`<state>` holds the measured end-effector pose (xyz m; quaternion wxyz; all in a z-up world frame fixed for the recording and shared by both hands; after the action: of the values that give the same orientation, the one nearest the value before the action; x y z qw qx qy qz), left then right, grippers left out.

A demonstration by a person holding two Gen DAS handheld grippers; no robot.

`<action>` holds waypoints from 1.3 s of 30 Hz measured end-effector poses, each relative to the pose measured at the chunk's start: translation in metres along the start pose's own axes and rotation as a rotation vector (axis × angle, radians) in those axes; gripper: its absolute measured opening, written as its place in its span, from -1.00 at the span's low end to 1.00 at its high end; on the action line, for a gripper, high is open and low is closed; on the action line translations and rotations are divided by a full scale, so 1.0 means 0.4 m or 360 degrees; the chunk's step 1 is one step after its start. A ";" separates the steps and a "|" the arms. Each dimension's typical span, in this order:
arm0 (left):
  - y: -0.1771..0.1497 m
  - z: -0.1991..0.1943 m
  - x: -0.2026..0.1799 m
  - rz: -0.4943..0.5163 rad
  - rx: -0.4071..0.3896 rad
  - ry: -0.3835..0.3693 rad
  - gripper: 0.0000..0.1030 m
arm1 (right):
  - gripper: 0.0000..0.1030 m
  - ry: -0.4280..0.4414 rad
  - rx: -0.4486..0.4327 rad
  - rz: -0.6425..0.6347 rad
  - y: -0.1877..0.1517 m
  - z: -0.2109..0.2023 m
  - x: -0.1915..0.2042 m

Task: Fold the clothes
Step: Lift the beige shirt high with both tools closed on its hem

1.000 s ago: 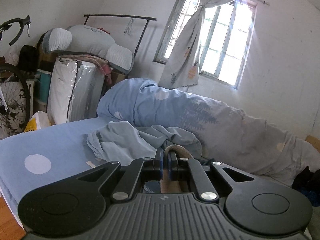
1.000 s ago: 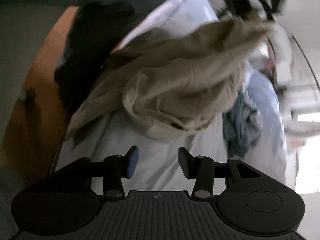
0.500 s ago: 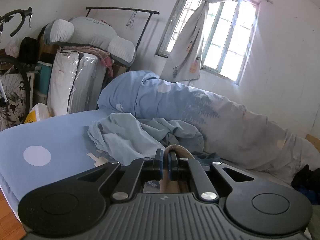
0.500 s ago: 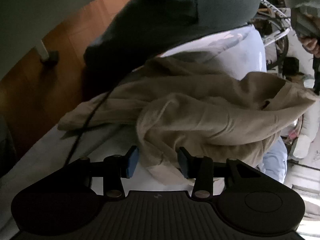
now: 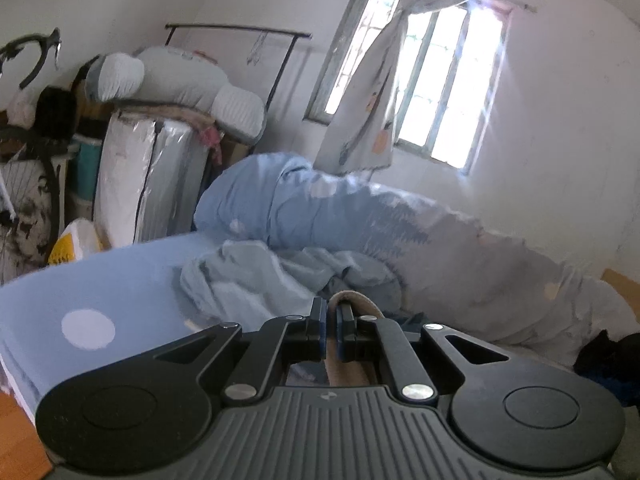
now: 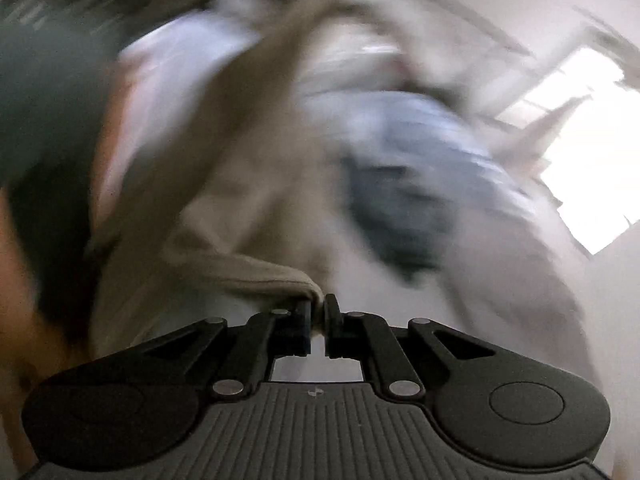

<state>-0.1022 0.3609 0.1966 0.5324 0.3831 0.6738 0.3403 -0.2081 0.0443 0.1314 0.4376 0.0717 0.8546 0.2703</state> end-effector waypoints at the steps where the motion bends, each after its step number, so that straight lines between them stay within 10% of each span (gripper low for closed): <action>1: 0.015 -0.014 -0.013 0.0013 -0.0017 -0.0016 -0.84 | -0.88 -0.0094 -0.0017 0.0117 0.007 -0.028 -0.056; 6: 0.111 -0.102 -0.091 0.0080 -0.0148 -0.0108 -0.84 | -0.89 -0.0488 -0.0181 0.0611 0.022 -0.212 -0.322; 13: 0.295 -0.247 -0.215 0.0188 -0.0397 -0.0226 -0.84 | -0.89 -0.0940 -0.0368 0.0807 0.034 -0.483 -0.564; 27: 0.664 -0.598 -0.551 0.0383 -0.0898 -0.0540 -0.84 | -0.89 -0.1639 -0.0714 0.0554 0.209 -1.105 -0.812; 39: 0.714 -0.594 -0.751 0.0365 -0.0927 -0.0701 -0.84 | -0.89 -0.1833 -0.0685 0.0481 0.191 -1.285 -0.928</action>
<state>-0.2486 0.2207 0.6292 0.7094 0.3526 0.3712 0.4844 -0.3959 -0.2299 0.6767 0.7889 0.2359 0.3891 0.4131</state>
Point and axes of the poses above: each gripper's, at about its wrist camera, not at the fingertips, and z roughly the way its jaws point, x to its left, y to its top, the point moved 8 cm from there along z, roughly the way its jaws point, and after that the axes turned 9 degrees about -z, right-handed, at the moved point
